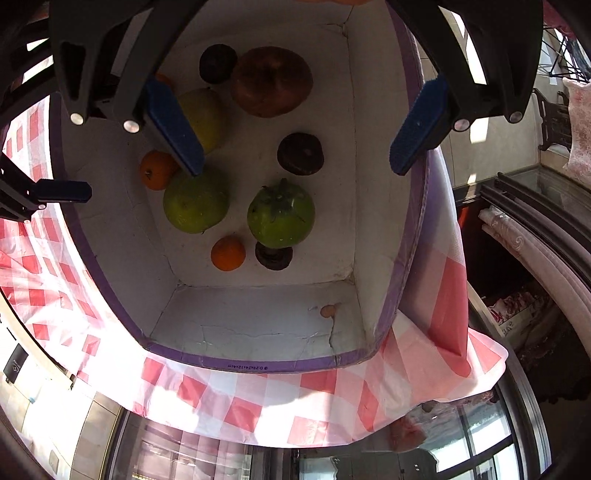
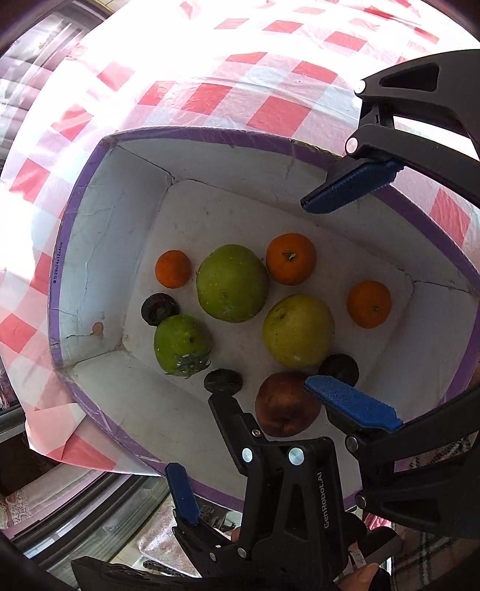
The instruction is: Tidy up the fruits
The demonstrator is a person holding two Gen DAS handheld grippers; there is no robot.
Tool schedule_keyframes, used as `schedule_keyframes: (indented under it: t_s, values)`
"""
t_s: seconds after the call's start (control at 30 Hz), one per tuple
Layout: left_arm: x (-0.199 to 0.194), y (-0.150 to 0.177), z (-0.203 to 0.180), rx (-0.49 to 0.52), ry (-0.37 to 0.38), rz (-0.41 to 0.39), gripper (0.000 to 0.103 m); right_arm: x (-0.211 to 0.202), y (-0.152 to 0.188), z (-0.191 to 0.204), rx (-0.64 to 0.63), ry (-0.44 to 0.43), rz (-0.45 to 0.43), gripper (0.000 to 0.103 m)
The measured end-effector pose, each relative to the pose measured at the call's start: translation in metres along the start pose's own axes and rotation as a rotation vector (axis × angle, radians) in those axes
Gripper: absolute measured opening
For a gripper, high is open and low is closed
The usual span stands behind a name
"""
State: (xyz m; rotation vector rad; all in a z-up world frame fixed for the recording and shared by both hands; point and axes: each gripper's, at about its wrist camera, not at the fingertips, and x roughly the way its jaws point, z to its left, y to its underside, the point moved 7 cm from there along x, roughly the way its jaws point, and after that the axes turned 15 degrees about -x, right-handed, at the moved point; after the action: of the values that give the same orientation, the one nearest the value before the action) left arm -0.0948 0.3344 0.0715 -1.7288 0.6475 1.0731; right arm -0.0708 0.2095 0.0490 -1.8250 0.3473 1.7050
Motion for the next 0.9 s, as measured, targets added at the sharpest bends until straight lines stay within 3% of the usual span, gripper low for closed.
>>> schedule_keyframes:
  t_s: [0.9]
  values:
    - [0.0067, 0.0043, -0.004, 0.023, 0.009, 0.034, 0.101, 0.0078, -0.0014, 0.0016, -0.009, 0.0, 0.019, 0.087]
